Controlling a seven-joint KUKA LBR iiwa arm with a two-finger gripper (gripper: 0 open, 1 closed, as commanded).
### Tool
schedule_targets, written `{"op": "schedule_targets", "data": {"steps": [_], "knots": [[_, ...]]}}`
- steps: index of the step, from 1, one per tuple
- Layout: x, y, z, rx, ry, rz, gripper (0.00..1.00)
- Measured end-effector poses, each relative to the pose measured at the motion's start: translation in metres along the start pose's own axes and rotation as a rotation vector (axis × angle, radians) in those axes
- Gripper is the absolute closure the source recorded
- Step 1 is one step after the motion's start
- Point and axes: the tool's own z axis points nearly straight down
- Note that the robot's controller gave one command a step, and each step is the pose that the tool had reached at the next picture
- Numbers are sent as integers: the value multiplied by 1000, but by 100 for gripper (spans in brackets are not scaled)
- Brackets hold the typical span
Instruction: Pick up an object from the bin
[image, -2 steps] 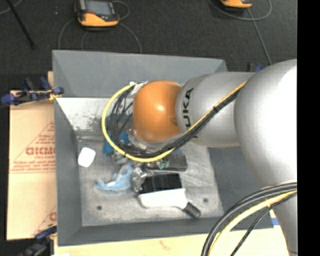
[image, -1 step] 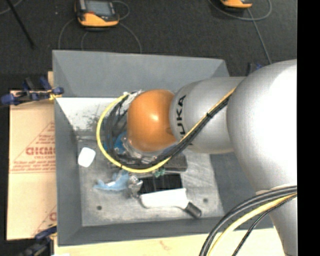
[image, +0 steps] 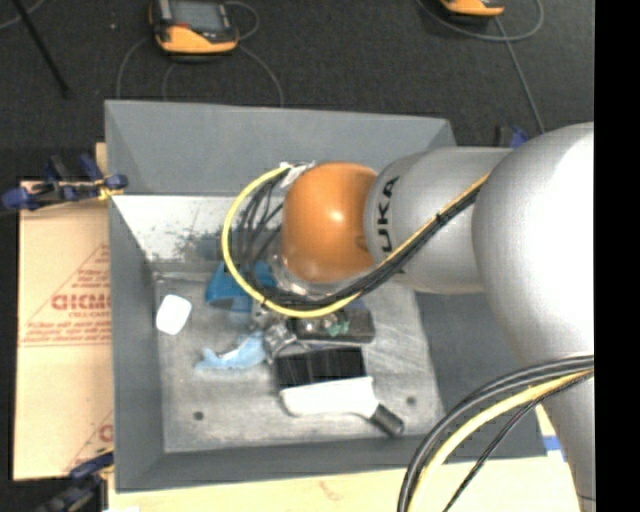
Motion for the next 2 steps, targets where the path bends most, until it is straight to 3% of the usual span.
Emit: {"op": "schedule_targets", "data": {"steps": [1, 2], "knots": [[0, 0, 0, 0, 0, 1, 100], [-5, -49, -28, 0, 9, 17, 100]]}}
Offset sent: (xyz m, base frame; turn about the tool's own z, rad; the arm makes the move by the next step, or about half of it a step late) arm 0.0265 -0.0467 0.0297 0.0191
